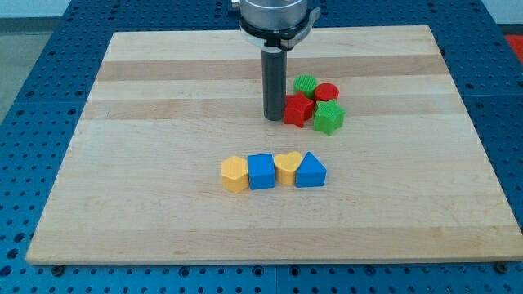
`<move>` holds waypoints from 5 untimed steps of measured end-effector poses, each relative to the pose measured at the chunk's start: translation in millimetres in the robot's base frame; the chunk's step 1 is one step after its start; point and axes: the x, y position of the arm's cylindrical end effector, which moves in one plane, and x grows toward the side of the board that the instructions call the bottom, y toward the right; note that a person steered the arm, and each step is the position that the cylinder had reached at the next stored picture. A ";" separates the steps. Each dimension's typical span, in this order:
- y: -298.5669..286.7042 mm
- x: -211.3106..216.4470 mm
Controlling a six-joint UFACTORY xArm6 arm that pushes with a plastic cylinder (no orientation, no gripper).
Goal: Slide the yellow hexagon to the center
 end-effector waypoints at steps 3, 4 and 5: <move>-47.8 35.8; -83.3 51.5; -106.3 71.1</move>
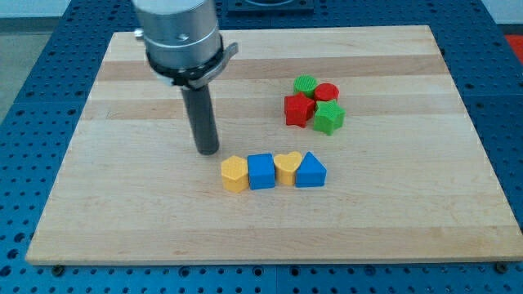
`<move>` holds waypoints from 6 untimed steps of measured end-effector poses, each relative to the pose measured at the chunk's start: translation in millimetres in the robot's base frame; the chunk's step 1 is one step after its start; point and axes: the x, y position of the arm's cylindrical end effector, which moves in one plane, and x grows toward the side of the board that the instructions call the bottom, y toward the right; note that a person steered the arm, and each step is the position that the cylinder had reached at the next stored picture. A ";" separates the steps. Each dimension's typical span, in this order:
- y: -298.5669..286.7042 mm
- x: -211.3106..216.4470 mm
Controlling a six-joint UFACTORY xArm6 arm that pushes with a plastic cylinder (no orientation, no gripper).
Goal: Slide the yellow hexagon to the center
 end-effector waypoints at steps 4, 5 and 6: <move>35.5 73.5; 35.6 51.1; 36.0 23.4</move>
